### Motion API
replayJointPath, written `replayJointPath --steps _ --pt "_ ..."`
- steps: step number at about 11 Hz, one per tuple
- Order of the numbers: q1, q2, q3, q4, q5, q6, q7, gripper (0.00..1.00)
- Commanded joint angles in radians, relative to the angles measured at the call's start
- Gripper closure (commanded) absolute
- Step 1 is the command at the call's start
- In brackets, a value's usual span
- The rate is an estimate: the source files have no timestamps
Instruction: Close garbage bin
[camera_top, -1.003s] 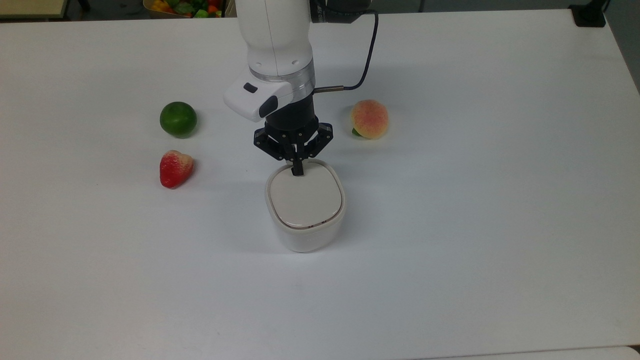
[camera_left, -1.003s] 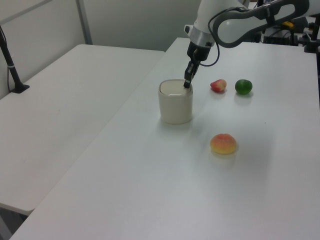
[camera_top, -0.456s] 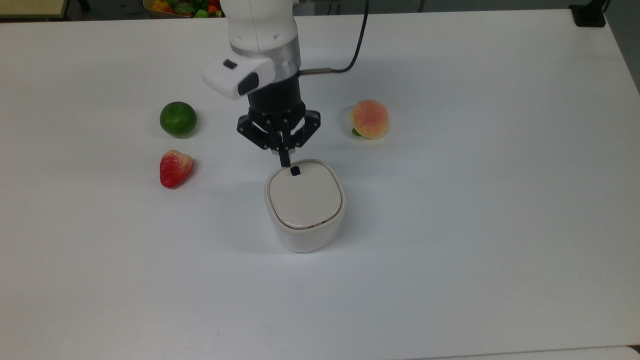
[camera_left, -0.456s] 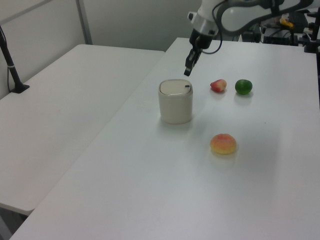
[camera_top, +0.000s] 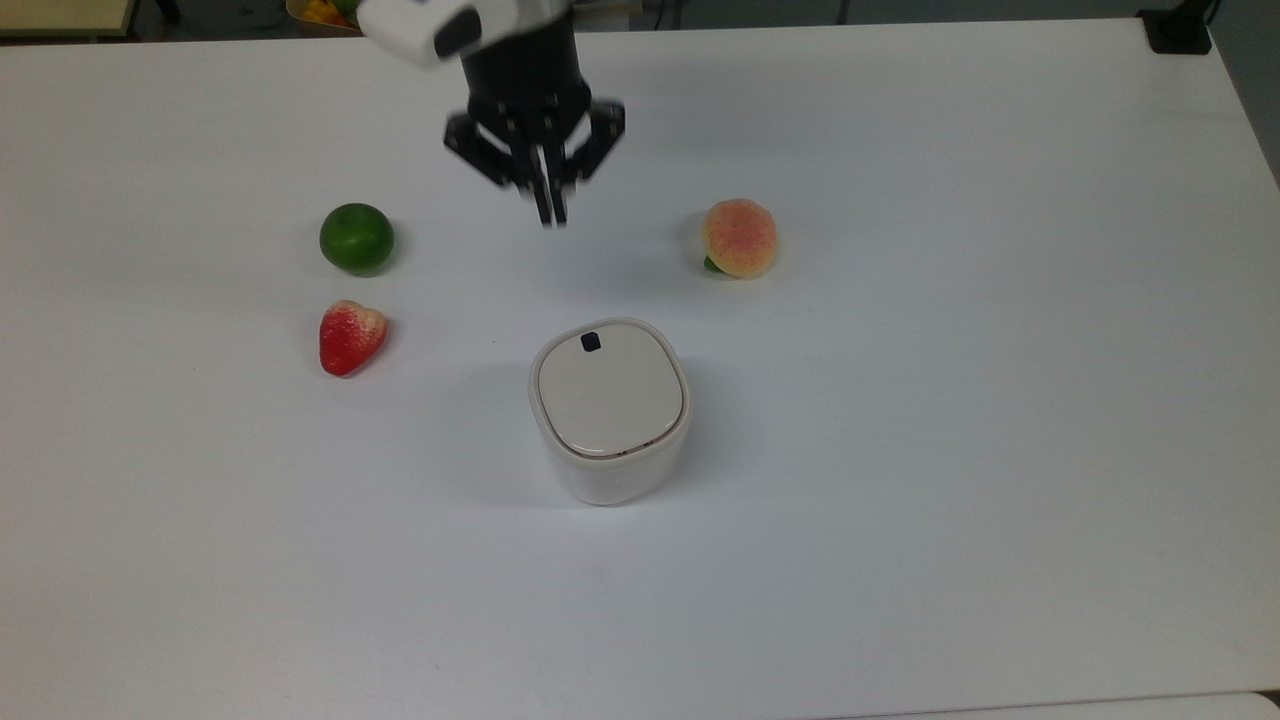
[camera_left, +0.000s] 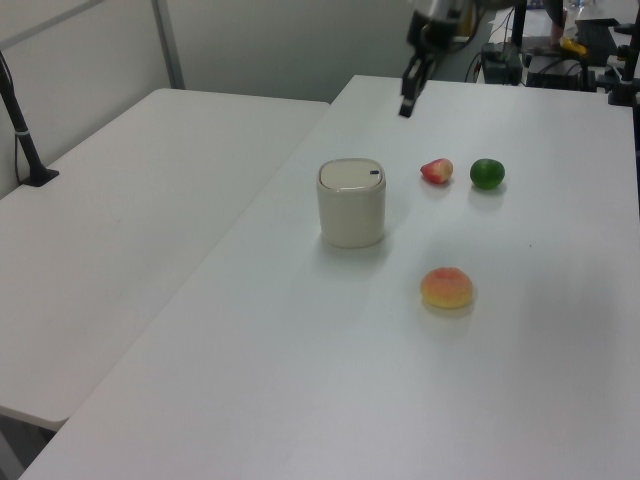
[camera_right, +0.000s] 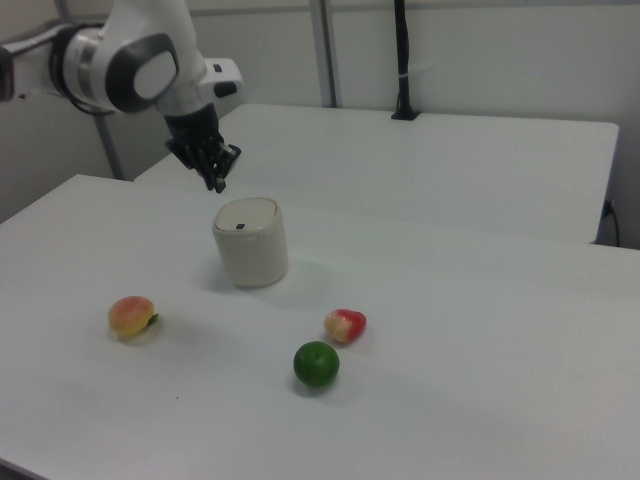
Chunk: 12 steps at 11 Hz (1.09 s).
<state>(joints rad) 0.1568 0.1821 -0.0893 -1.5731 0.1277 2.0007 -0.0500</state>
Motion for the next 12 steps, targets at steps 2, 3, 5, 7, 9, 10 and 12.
replayJointPath --steps 2,3,5,7,9,10,12 --pt "-0.045 -0.159 -0.006 -0.027 0.004 -0.247 0.004 0.15" --pt "-0.052 -0.183 -0.006 -0.028 0.004 -0.293 0.002 0.0" --pt "-0.053 -0.222 -0.006 -0.028 0.003 -0.356 0.001 0.0" --pt "-0.051 -0.24 -0.006 -0.028 0.001 -0.39 0.004 0.0" --pt "-0.04 -0.256 -0.006 -0.038 -0.006 -0.393 -0.001 0.0" --pt "-0.036 -0.254 -0.006 -0.038 -0.011 -0.384 -0.002 0.0" --pt "-0.033 -0.247 -0.004 -0.047 -0.017 -0.37 -0.016 0.0"
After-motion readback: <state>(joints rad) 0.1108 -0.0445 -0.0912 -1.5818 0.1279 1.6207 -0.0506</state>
